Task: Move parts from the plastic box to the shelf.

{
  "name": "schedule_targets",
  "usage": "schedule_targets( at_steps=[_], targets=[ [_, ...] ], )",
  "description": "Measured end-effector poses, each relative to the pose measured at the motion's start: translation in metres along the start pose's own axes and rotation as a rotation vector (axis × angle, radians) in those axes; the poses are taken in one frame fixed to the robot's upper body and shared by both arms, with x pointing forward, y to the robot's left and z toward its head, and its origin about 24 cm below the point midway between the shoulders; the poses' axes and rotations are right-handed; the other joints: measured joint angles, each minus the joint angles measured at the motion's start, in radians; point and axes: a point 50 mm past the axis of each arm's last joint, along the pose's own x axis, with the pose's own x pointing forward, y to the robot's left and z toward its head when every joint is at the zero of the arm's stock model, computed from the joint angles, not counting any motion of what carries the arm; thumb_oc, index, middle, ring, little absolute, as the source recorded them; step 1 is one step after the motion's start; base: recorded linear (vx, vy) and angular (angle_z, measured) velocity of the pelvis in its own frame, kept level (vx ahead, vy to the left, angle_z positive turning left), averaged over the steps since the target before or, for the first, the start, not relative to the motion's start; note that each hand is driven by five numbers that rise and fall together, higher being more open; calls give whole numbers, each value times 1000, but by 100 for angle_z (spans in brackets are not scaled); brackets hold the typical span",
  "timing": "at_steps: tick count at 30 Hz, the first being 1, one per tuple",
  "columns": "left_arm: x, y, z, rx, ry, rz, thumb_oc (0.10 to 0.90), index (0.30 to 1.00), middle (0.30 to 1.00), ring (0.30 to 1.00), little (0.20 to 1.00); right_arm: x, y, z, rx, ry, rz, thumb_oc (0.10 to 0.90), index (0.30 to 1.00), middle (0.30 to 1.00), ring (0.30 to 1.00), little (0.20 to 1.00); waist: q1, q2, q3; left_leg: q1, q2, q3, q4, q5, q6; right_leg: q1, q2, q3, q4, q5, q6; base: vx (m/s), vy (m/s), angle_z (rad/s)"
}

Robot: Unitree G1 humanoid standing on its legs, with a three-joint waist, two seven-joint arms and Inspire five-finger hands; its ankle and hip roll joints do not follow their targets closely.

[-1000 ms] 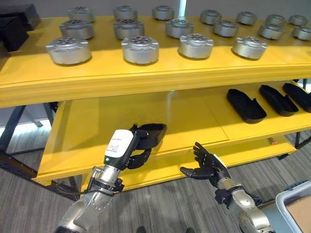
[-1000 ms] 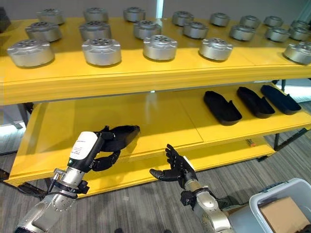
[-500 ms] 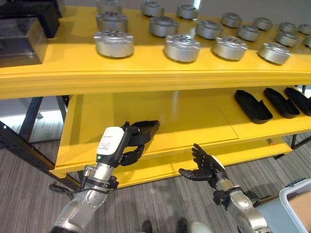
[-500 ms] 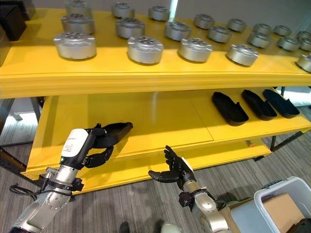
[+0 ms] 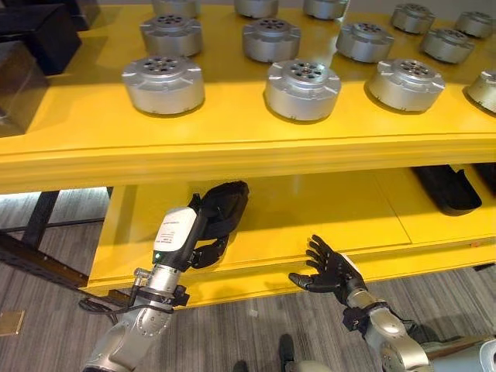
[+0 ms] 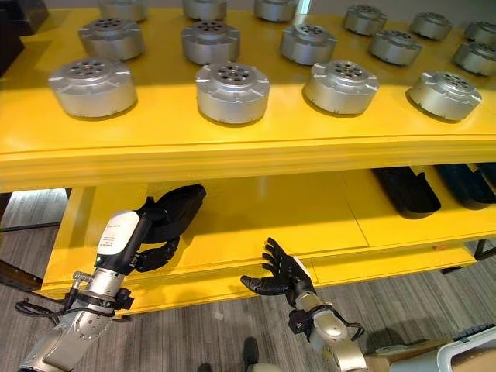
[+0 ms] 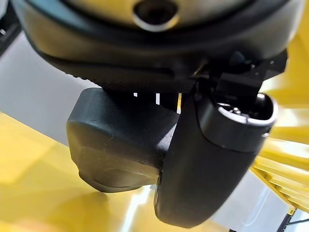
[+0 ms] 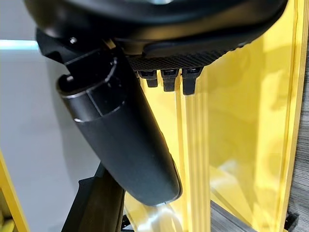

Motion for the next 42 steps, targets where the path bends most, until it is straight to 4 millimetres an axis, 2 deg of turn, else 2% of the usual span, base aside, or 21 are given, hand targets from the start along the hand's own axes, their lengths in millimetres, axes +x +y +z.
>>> schedule_targets(
  at_steps=[6,13,18,20,23,24,25,26,27,28,29,30,31,32,33,34,37,38,40,41,42],
  targets=[
    [-2,0,-1,0,5,-4,400,300,300,300,300,1,1,1,4,-4,2,900,1000,1000,1000,1000,-9,1,1,-1,7,23,-4,-17,-17,-5,6,16,-1,-11,5,48,-50,-6],
    [0,0,-1,15,43,1,400,300,300,300,300,-1,1,-2,6,9,2,900,1000,1000,1000,1000,-20,16,-6,-5,18,52,-3,-15,-14,-20,20,26,-1,-2,-7,42,-44,-13],
    [-2,-4,-13,0,166,6,400,300,300,300,300,-3,-2,-4,3,18,-1,900,1000,1000,1000,1000,-23,27,-13,-4,24,53,-1,-14,-19,-19,25,24,0,3,-15,77,-105,0],
    [-8,-10,-23,11,232,-19,400,300,300,300,300,-4,-2,-5,5,24,-2,900,1000,1000,1000,1000,-28,34,-17,-1,29,50,-4,-24,-34,-10,29,24,-1,-6,-11,148,-180,4],
    [-12,-11,-25,16,254,-26,400,300,300,300,300,-7,-2,-9,12,40,-3,900,1000,1000,1000,1000,-30,46,-24,5,46,52,1,-28,-50,-5,54,18,0,-20,-30,101,-255,1],
    [-10,-11,-25,18,255,-16,400,300,300,300,300,-6,-2,-9,12,39,10,900,1000,1000,1000,1000,-31,40,-23,-23,47,56,60,-37,-71,-8,54,15,0,-32,-48,-27,-297,11],
    [-4,-13,-27,11,266,3,400,300,300,300,300,-6,-1,-8,10,36,21,900,1000,1000,1000,1000,-27,5,-20,-195,38,102,379,-59,-110,-49,28,-9,66,-50,-97,11,-217,26],
    [-2,-14,-28,-2,275,11,400,300,300,300,300,-6,-1,-8,6,37,27,900,1000,1000,1000,1000,-26,-4,-18,-278,47,110,531,-39,-141,-63,20,-20,102,-69,-112,77,-43,35],
    [1,-14,-30,-14,283,22,400,300,300,300,300,-6,-3,-8,2,40,32,900,1000,1000,1000,1000,-25,-9,-3,-412,101,105,787,13,-178,-55,7,-26,130,-98,-120,141,130,28],
    [-2,-13,-33,-26,306,27,400,300,300,300,300,-6,-3,-16,18,67,35,900,1000,1000,1000,1000,-22,-20,7,-430,182,145,764,-21,-140,-11,16,-36,96,-95,-138,147,259,6],
    [-6,-12,-36,-30,322,31,400,300,300,300,300,-7,-2,-18,25,76,38,900,1000,1000,1000,1000,-20,-26,6,-390,234,191,595,-22,-138,1,19,-36,85,-109,-133,117,216,-10],
    [-6,-11,-35,-32,322,36,400,300,300,300,300,-9,-4,-15,15,67,41,900,1000,1000,1000,1000,-32,-8,10,-352,289,185,390,3,-165,9,31,-39,79,-111,-131,108,291,-11],
    [-5,-10,-34,-37,316,41,400,300,300,300,300,-9,-8,-13,11,61,35,900,1000,1000,1000,1000,-48,12,13,-317,329,188,235,49,-195,16,43,-49,74,-110,-125,57,186,4],
    [-4,-10,-33,-41,311,45,400,300,300,300,300,-10,-10,-13,9,60,28,900,1000,1000,1000,1000,-57,20,17,-296,338,193,166,66,-195,19,49,-58,72,-109,-134,49,178,12],
    [0,-11,-30,-58,304,55,400,300,300,300,300,-11,-16,-13,-3,75,5,900,1000,1000,1000,1000,-75,30,23,-245,356,184,58,93,-185,31,48,-60,67,-101,-119,11,36,-1],
    [1,-12,-28,-74,302,62,400,300,300,300,300,-13,-18,-13,-18,85,5,900,1000,1000,1000,1000,-77,30,23,-210,352,185,14,101,-183,32,45,-54,65,-101,-120,0,1,-7],
    [7,-11,-18,-111,261,81,400,300,300,300,300,-16,-25,-14,-41,102,-6,900,1000,1000,1000,1000,-80,32,23,-149,322,187,15,124,-178,33,42,-49,47,-94,-122,7,194,-3],
    [10,-12,-15,-118,247,79,400,300,300,300,300,-19,-27,-16,-39,107,-15,900,1000,1000,1000,1000,-88,37,24,-113,302,192,15,124,-175,34,40,-57,44,-73,-116,17,329,27],
    [21,-24,-8,-128,221,37,400,300,300,300,300,-28,-34,-21,-30,110,-69,900,1000,1000,1000,1000,-118,63,26,-51,254,229,-2,123,-176,52,28,-106,45,-86,-97,19,88,57],
    [21,-24,-6,-129,215,36,400,300,300,300,300,-28,-37,-18,-39,98,-81,900,1000,1000,1000,1000,-124,79,26,-25,239,227,-2,136,-167,48,31,-104,44,-85,-89,26,75,30],
    [22,-24,-7,-125,215,34,400,300,300,300,300,-28,-37,-17,-37,94,-90,900,1000,1000,1000,1000,-132,95,27,-12,237,230,0,116,-167,45,40,-103,40,-82,-78,26,49,-1]
  ],
)
